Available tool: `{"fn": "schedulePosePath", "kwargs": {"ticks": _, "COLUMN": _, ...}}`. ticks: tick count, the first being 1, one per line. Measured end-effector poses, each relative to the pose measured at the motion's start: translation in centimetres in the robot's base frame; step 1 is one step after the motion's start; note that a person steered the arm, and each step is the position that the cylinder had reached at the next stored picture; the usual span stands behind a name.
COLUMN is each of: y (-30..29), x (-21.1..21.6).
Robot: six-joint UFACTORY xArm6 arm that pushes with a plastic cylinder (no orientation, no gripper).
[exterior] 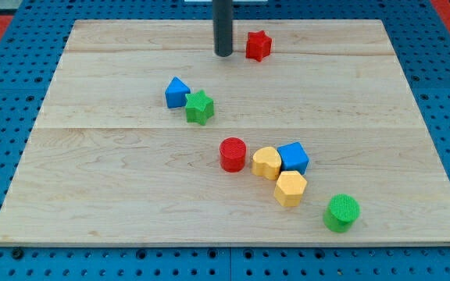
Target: Push the red star to the right side
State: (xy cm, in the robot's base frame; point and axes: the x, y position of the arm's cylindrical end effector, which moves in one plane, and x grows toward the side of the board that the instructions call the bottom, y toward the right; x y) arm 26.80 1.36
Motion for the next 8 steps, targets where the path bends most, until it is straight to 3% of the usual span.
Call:
{"fn": "schedulePosePath", "kwargs": {"ticks": 2, "y": 5.6, "x": -0.6}}
{"fn": "schedulePosePath", "kwargs": {"ticks": 8, "y": 5.6, "x": 0.1}}
